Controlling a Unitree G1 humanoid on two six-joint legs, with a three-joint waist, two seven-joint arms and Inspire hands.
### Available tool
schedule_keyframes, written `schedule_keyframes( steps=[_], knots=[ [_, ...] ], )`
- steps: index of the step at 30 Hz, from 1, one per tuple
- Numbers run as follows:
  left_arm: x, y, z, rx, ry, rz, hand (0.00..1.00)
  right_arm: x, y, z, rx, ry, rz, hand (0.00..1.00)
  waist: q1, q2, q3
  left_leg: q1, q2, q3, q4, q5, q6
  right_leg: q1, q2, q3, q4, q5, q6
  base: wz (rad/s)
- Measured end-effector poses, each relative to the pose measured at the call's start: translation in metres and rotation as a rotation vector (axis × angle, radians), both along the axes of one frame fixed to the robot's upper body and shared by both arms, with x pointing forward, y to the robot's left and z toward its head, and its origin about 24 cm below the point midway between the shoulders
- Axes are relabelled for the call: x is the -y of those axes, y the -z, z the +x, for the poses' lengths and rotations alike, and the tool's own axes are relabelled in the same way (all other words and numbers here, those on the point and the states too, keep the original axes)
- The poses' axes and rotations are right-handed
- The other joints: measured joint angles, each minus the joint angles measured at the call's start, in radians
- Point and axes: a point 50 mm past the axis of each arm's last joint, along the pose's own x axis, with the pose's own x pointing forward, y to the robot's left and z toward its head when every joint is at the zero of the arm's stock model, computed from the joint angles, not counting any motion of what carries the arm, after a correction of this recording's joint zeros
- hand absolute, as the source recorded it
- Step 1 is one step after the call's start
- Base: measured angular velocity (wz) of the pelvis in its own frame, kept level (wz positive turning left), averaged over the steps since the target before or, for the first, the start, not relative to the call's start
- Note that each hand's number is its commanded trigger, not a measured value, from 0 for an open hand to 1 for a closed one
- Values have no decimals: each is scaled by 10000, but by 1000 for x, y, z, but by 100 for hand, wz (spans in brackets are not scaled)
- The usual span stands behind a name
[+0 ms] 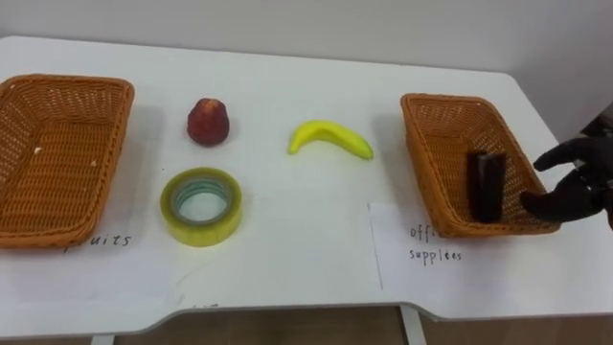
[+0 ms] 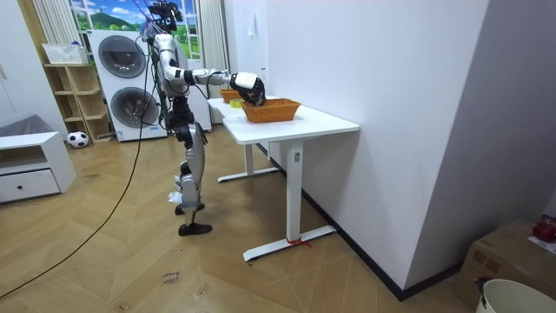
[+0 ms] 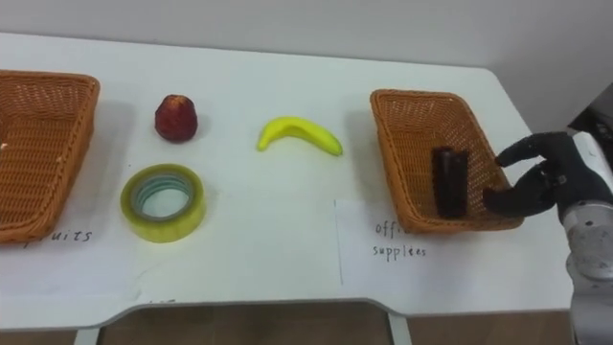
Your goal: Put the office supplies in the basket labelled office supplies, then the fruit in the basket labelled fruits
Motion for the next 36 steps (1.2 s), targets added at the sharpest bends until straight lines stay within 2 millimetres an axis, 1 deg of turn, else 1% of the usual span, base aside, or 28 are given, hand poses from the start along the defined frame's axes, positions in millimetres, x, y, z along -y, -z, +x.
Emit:
schedule_keyframes(
  steps=[5,9,14,24,26,28,32,34,36],
  knots=[
    [0,0,-4,-80,-42,-1,0,0,0,0,-35,-9,-97,0,147,43,31,63,1,1,-51,0,0,2,0,-17,-11,0,0,0],
    [0,0,-4,-77,-51,0,0,0,0,0,-73,-41,-237,0,210,121,78,58,1,-4,-63,0,0,-3,0,-35,-25,0,0,0],
    [0,0,-7,-116,-114,-23,0,-1,0,0,-117,-73,-328,0,209,149,66,55,2,-11,-62,0,0,-7,0,-36,-27,-1,1,0],
    [0,0,-6,-62,-208,-143,0,-3,-2,1,-37,-147,-349,0,202,75,11,76,1,-19,-44,0,0,4,-3,-10,-2,-1,1,0],
    [1,1,-5,-52,-145,-153,0,-6,-6,3,103,-323,-424,0,200,65,11,78,2,-9,-34,0,0,12,-2,-13,-1,-1,1,0],
    [1,1,-5,-97,-92,-127,0,-15,-14,4,484,-713,-481,0,203,40,24,79,4,-2,-34,0,0,44,0,-19,-3,-1,1,0],
    [1,0,-2,-10,-72,-91,0,-24,-25,7,1105,-1146,-381,0,204,-31,33,102,3,-8,-36,0,0,99,-1,-28,-25,0,1,0],
    [1,0,-1,25,-48,-77,0,-30,-36,8,1578,-1397,-489,0,214,-41,37,163,4,-11,-65,0,0,142,3,-33,-23,0,1,0],
    [1,0,0,21,-31,-67,0,-32,-42,9,1817,-1528,-577,0,241,-37,41,230,11,-11,-98,-2,0,185,10,-35,-21,-1,1,0]
  ],
)
